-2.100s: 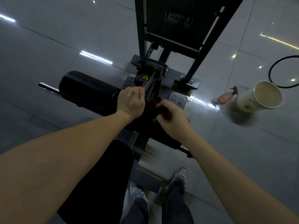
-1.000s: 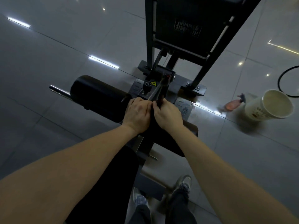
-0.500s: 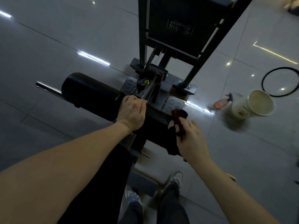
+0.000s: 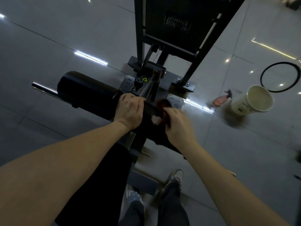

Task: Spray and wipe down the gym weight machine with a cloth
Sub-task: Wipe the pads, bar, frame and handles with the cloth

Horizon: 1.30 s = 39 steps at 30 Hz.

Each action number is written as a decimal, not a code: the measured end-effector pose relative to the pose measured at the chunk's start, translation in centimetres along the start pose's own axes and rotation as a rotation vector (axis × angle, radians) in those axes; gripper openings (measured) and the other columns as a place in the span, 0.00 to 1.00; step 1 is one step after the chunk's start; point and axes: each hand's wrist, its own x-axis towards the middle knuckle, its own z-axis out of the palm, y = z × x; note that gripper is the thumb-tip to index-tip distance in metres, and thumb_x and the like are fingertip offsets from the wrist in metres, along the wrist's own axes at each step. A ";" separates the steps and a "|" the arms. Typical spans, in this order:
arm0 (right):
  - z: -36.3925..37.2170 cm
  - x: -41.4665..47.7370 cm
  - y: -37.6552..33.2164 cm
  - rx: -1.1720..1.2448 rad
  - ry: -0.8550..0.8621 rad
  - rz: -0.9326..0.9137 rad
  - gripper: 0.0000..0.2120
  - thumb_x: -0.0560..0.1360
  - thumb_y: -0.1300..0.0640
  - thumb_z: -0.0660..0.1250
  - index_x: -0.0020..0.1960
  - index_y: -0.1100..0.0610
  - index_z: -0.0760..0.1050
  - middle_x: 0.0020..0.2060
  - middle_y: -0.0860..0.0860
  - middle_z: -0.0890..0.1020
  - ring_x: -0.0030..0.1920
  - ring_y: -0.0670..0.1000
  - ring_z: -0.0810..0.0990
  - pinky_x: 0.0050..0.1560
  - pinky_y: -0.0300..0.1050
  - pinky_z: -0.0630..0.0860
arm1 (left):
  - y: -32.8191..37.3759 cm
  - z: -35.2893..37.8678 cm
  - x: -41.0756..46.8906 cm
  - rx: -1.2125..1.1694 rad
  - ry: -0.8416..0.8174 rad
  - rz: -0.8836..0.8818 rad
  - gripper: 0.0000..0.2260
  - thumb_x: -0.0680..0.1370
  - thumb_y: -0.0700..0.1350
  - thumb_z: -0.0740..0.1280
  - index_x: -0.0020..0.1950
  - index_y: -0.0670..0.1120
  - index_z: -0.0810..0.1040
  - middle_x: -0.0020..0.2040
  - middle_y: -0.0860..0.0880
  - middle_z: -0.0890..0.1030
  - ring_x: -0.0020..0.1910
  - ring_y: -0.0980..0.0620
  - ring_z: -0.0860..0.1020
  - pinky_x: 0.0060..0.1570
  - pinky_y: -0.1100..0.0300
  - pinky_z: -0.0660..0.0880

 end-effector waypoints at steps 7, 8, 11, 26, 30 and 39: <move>-3.5 -4.1 7.3 0.065 0.151 0.454 0.06 0.82 0.57 0.63 0.55 0.57 0.77 0.54 0.58 0.79 0.52 0.60 0.78 0.49 0.47 0.68 | -0.3 0.3 0.2 0.010 0.002 0.001 0.21 0.81 0.48 0.51 0.57 0.45 0.83 0.49 0.45 0.84 0.53 0.45 0.77 0.63 0.50 0.65; -4.0 -4.5 7.2 0.166 0.217 0.470 0.06 0.83 0.54 0.61 0.53 0.54 0.76 0.54 0.57 0.79 0.51 0.59 0.78 0.50 0.47 0.70 | -0.4 0.3 0.2 0.014 0.006 0.003 0.22 0.81 0.49 0.51 0.57 0.45 0.83 0.49 0.45 0.84 0.53 0.45 0.77 0.63 0.50 0.65; -3.4 -4.0 4.3 0.466 0.383 0.518 0.10 0.85 0.49 0.57 0.55 0.50 0.76 0.50 0.53 0.78 0.52 0.55 0.77 0.52 0.43 0.70 | -0.6 0.5 -0.2 0.050 0.013 0.004 0.24 0.81 0.50 0.48 0.56 0.46 0.83 0.49 0.45 0.84 0.53 0.44 0.77 0.65 0.50 0.64; 3.9 4.5 -8.7 0.027 -0.343 -0.116 0.34 0.81 0.33 0.52 0.82 0.50 0.54 0.81 0.52 0.59 0.78 0.55 0.61 0.74 0.51 0.61 | -1.9 -4.3 -9.9 -0.396 0.117 -0.527 0.07 0.84 0.45 0.61 0.50 0.52 0.77 0.42 0.56 0.80 0.43 0.53 0.79 0.42 0.53 0.74; 1.4 4.0 -2.8 -0.284 -0.264 0.000 0.35 0.78 0.29 0.51 0.75 0.51 0.65 0.67 0.56 0.76 0.64 0.60 0.76 0.62 0.56 0.75 | -1.2 -4.2 -8.4 -0.427 -0.073 -0.616 0.20 0.77 0.64 0.58 0.41 0.50 0.79 0.38 0.49 0.83 0.39 0.48 0.82 0.46 0.41 0.80; 0.3 4.6 0.8 -0.254 -0.239 0.431 0.15 0.81 0.58 0.57 0.62 0.64 0.74 0.61 0.63 0.77 0.61 0.64 0.77 0.59 0.55 0.74 | 3.2 -2.3 -4.6 -1.145 -0.496 -1.210 0.55 0.57 0.78 0.74 0.77 0.50 0.67 0.72 0.40 0.73 0.68 0.35 0.73 0.64 0.36 0.73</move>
